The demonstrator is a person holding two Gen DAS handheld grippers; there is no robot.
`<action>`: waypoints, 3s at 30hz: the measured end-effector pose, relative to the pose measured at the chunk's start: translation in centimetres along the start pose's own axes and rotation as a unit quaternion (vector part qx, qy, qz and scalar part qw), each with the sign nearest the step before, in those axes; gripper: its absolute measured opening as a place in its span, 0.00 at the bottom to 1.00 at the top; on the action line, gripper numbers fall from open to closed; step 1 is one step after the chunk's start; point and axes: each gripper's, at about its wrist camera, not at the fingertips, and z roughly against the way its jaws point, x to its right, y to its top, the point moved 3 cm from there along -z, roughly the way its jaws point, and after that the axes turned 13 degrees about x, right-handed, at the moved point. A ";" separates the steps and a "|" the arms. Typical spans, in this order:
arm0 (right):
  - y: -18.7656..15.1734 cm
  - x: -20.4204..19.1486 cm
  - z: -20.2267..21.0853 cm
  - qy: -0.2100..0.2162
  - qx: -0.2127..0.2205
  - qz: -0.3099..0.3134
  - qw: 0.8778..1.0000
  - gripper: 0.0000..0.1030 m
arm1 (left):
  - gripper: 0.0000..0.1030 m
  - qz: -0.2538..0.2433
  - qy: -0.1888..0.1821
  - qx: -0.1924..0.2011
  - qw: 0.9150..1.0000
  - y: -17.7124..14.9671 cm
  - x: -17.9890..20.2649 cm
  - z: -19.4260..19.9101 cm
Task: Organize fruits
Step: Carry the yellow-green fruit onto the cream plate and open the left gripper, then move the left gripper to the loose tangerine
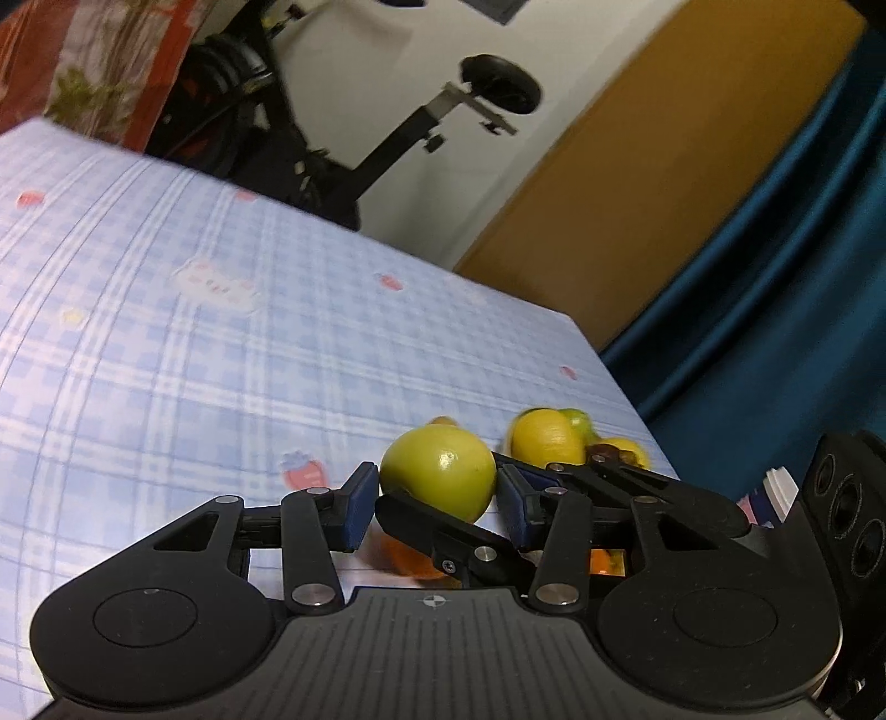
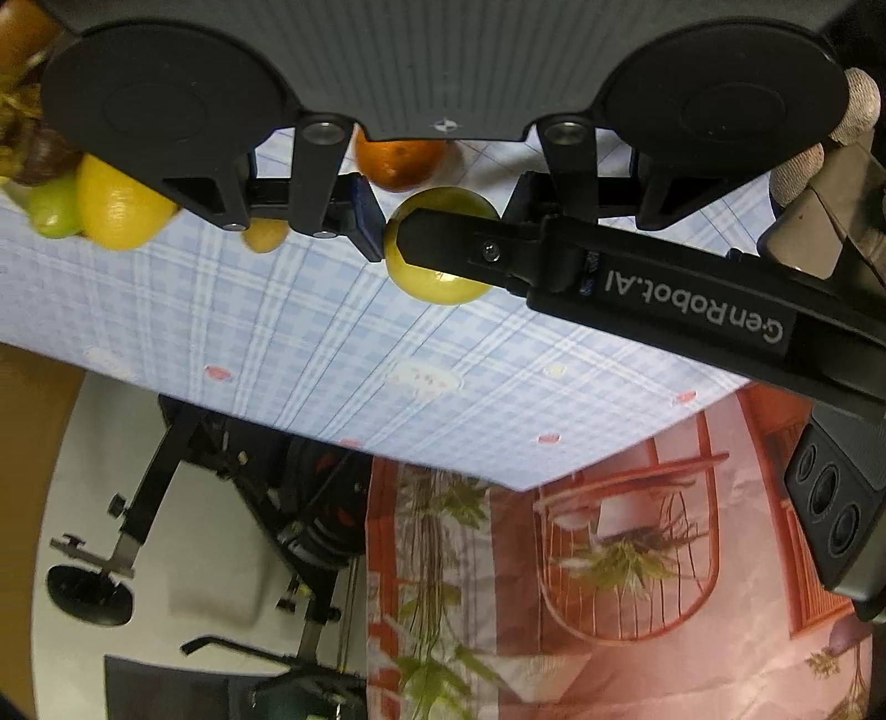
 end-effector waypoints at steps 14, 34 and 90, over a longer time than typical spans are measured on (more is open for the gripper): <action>-0.9 6.2 8.3 -0.057 0.066 -0.070 0.994 0.47 | 0.48 -0.120 -0.030 -0.050 0.991 -1.3 10.9 -3.9; -4.4 11.2 11.8 -0.115 0.084 -0.106 0.984 0.47 | 0.50 -0.165 -0.012 -0.109 0.980 -4.7 14.9 -8.6; -5.4 4.5 11.3 -0.027 0.012 -0.097 0.995 0.52 | 0.53 -0.091 0.081 0.031 0.992 -1.2 2.6 3.6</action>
